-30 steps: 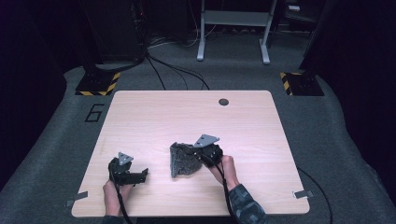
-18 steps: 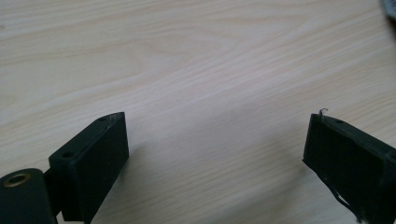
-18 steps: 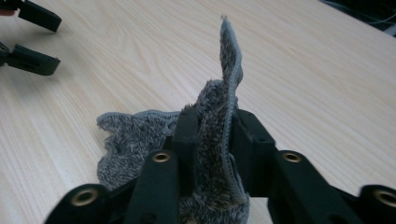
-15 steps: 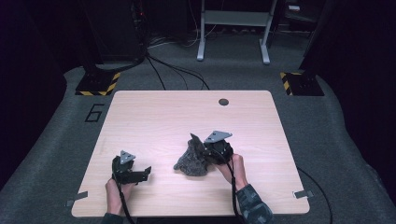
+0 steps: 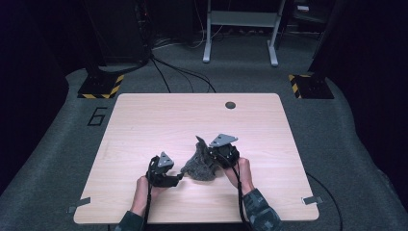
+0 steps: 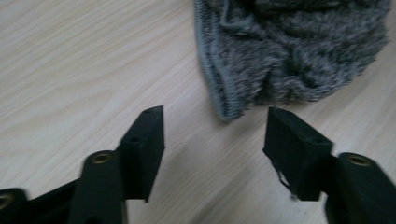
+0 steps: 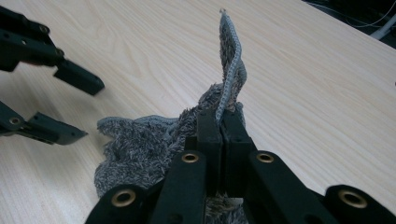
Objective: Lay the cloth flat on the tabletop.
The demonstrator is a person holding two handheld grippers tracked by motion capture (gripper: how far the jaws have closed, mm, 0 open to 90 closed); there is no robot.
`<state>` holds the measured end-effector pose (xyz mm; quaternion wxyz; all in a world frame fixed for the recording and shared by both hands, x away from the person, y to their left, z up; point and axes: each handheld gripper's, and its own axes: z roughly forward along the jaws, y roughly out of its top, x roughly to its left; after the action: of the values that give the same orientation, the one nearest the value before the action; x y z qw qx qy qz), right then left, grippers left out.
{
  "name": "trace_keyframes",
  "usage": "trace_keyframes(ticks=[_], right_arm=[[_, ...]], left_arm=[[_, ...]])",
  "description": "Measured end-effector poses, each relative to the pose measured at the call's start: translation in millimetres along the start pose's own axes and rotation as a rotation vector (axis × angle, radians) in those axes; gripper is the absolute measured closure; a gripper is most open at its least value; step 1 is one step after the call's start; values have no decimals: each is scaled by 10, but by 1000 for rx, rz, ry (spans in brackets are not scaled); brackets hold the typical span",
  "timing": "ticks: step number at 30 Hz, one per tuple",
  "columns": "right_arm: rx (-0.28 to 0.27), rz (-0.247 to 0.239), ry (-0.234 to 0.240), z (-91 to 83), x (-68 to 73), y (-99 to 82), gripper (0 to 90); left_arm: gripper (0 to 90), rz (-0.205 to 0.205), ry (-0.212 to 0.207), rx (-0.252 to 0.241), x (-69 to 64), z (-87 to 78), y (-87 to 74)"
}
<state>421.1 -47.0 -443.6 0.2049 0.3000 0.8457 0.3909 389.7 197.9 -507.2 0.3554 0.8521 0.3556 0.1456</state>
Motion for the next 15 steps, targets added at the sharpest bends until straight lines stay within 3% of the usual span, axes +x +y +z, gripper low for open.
trace_keyframes(ticks=[4,9,12,15], right_arm=[[3,15,7,-3,3,-6,884],[-4,8,3,-19,-18,-14,884],[-9,9,-6,-52,-57,-27,883],[-14,21,-11,-87,-100,-38,883]], left_arm=[[598,25,-14,9,-20,74,46],[811,27,-22,4,-14,99,40],[853,12,-22,-8,1,74,22],[862,4,9,-7,36,34,4]])
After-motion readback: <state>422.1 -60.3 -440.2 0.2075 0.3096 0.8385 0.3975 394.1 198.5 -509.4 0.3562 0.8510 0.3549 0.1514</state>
